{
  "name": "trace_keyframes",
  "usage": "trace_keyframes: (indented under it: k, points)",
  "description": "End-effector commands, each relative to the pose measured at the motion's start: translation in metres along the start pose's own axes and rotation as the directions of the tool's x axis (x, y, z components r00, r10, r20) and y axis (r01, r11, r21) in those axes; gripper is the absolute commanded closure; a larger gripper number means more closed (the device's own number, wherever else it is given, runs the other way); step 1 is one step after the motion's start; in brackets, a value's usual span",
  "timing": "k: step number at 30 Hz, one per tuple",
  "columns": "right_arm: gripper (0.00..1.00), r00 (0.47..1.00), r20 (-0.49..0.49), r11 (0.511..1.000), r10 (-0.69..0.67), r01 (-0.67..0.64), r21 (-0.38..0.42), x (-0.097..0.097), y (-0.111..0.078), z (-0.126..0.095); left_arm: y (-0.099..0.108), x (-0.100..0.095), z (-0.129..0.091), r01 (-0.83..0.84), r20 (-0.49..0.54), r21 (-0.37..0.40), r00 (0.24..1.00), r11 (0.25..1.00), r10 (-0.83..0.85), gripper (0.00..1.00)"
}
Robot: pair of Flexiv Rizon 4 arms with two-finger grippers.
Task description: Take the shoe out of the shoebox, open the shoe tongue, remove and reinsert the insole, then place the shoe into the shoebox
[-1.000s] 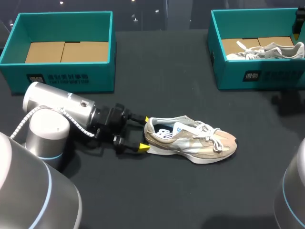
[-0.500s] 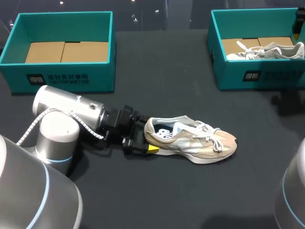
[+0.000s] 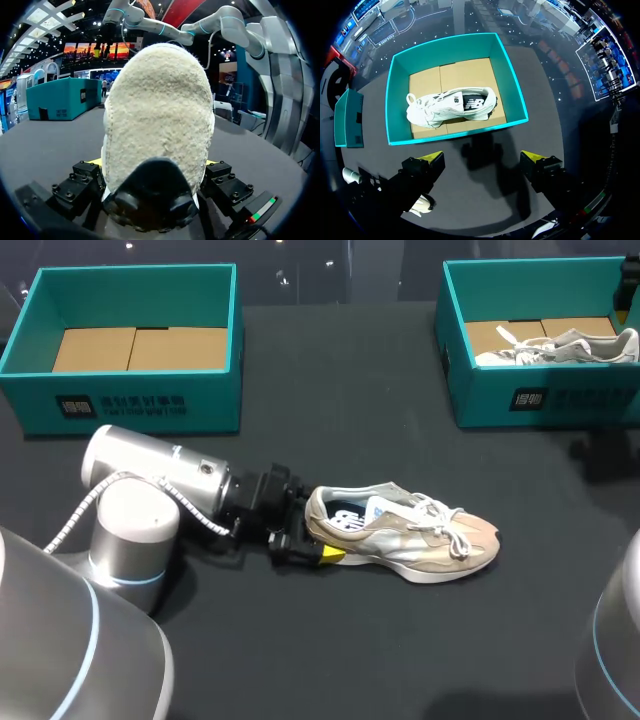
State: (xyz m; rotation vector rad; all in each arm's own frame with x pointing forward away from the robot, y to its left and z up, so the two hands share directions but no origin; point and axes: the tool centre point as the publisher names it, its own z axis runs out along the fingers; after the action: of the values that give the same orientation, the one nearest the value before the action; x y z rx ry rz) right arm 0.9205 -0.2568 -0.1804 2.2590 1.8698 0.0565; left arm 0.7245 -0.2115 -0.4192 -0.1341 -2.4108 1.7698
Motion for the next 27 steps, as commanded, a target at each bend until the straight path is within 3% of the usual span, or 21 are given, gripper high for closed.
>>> trace_keyframes:
  k: [1,9,27]
  points:
    - [0.0,1.0,0.0,1.0,0.0,0.0,-0.001,0.0,-0.001,0.0,0.001,0.004,0.006,-0.001,0.016,-0.006,1.0,1.0,0.001,1.0]
    - [0.0,1.0,0.0,1.0,0.0,0.0,-0.001,0.0,-0.001,0.0,0.005,0.011,-0.003,0.046,0.083,-0.023,0.996,0.999,-0.044,1.0]
    - [0.0,1.0,0.0,1.0,0.0,0.0,-0.001,0.0,-0.001,0.0,0.008,0.011,-0.007,0.061,0.084,-0.018,0.995,0.998,-0.059,1.0]
